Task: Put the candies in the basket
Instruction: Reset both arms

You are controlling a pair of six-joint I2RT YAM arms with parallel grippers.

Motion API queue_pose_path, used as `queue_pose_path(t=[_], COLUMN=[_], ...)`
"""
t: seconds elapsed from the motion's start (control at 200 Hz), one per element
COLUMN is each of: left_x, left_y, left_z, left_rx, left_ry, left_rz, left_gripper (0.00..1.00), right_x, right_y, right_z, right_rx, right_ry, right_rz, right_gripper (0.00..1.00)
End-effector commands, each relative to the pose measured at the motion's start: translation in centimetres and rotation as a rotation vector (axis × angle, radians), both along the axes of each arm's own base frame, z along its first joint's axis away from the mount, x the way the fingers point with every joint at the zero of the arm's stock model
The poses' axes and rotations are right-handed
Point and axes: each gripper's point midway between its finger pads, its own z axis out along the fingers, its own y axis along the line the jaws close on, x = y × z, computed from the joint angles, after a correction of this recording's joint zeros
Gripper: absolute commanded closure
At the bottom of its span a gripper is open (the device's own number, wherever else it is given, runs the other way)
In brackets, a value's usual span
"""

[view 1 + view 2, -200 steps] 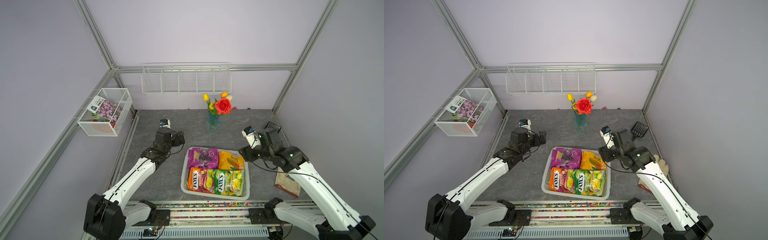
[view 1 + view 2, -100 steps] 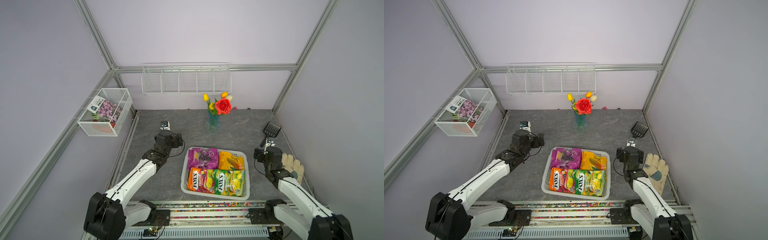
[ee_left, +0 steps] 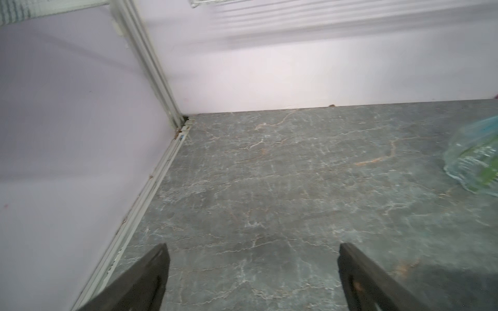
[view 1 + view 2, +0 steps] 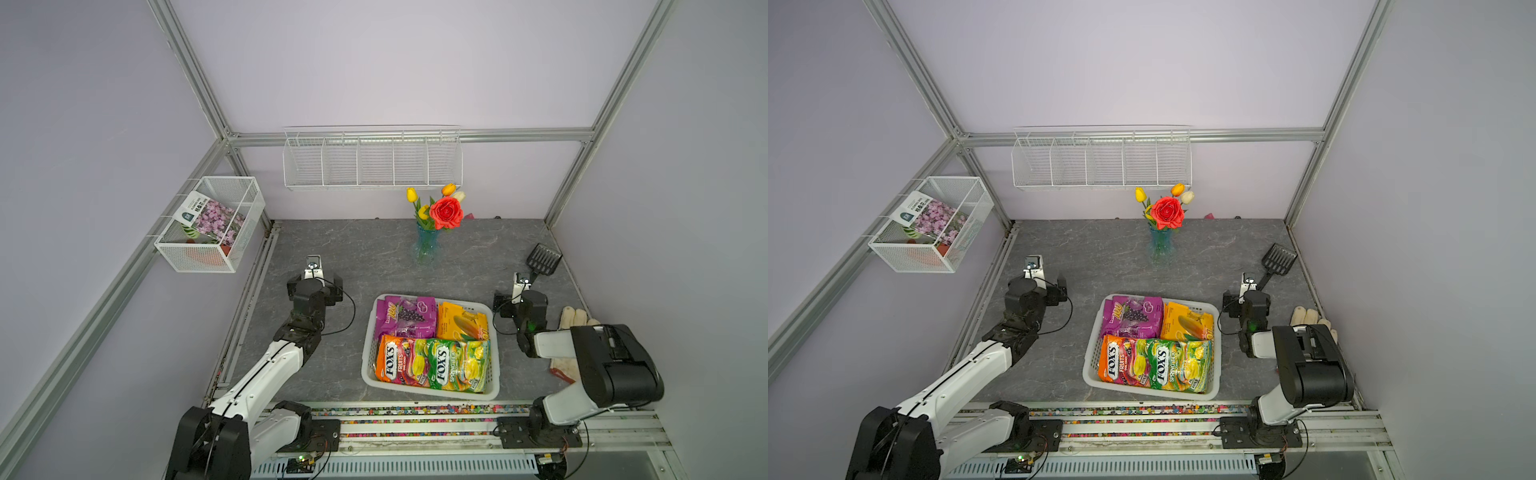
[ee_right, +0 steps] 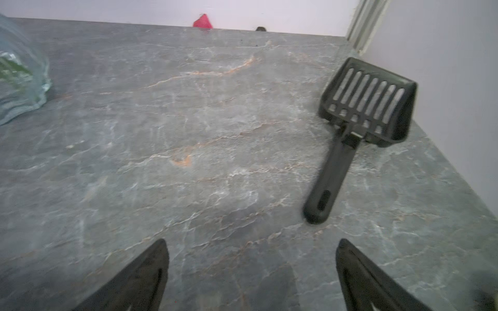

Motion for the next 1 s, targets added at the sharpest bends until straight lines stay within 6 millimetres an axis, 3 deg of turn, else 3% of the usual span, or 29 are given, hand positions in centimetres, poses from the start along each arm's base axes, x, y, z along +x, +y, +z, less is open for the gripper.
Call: queue_pose_path(t=[0.0, 0.19, 0.315, 0.365, 0.46, 0.55, 0.995], left_x=[0.4, 1.8, 2.6, 3.0, 3.7, 2.9, 3.6], left_y=[2.1, 2.1, 0.7, 0.3, 1.6, 2.9, 3.1], left_z=[-0.5, -2.3, -3.9, -5.4, -5.5, -6.4, -6.8], left_rx=[-0.005, -0.042, -0.086, -0.08, -0.118, -0.154, -0.159], left_ry=[-0.034, -0.059, -0.091, -0.07, -0.064, -0.123, -0.084], left_rz=[0.039, -0.062, -0.153, -0.18, -0.127, -0.094, -0.084], left_gripper=[0.0, 0.0, 0.0, 0.0, 0.0, 0.0, 0.0], right_x=[0.8, 0.8, 1.0, 1.0, 1.0, 1.0, 1.1], right_y=[1.9, 2.1, 2.0, 1.9, 1.9, 2.0, 1.7], right_z=[2.8, 2.8, 2.7, 2.6, 2.6, 2.6, 2.6], right_rx=[-0.011, -0.015, -0.01, -0.008, -0.008, -0.007, -0.004], right_ry=[-0.099, -0.099, -0.083, -0.077, -0.078, -0.078, -0.072], right_rz=[0.11, 0.12, 0.112, 0.108, 0.106, 0.108, 0.098], right_gripper=[0.01, 0.01, 0.01, 0.01, 0.01, 0.01, 0.01])
